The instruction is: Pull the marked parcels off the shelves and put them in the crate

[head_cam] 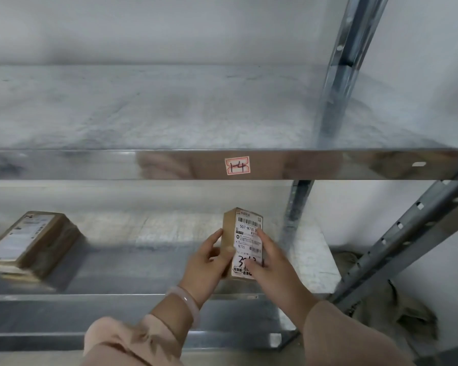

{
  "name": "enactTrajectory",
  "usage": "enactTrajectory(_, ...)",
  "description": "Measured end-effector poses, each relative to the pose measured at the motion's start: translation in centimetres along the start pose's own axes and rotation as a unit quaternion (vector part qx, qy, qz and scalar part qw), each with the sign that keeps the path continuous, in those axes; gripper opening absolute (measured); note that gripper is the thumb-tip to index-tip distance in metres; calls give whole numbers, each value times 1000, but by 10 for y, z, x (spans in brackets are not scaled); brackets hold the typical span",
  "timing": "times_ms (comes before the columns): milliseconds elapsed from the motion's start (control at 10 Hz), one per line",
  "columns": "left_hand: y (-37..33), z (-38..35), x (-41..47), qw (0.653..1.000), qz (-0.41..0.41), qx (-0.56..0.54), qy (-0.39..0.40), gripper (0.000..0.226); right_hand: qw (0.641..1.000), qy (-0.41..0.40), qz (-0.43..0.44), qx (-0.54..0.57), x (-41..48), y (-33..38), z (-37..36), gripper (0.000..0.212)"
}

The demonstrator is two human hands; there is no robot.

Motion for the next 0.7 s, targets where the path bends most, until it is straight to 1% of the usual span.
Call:
enactTrajectory(100,4,5,8,993,-28,114,19,68,999,-11,9,-38,6,0,-6,70)
enactTrajectory(200,9,10,20,985,-41,169,-16,62,997,-6,2,-75,14,-3,-10,70)
enactTrajectory(300,19,8,32,977,-25,211,-18,47,993,-8,-8,-114,23,-9,-9,69)
enactTrajectory(400,34,4,42,965,-1,263,-3,49,989,6,-25,-148,28,-17,-10,66)
enactTrajectory(500,42,1,45,947,0,322,11,53,982,23,-35,-187,30,-25,-10,67)
enactTrajectory(600,48,-5,46,931,-19,362,34,50,975,44,-37,-213,33,-32,-10,66)
enactTrajectory(700,46,-5,48,923,-29,381,39,55,968,44,-14,-246,35,-29,-7,67)
Point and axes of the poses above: each hand's wrist, its own x-axis towards the middle knuckle, its own z-axis out of the back of the hand, y = z × x, the point moved 5 cm from there along x, towards the middle knuckle, and after that the axes turned 1 degree about x, right-handed, at the moved point
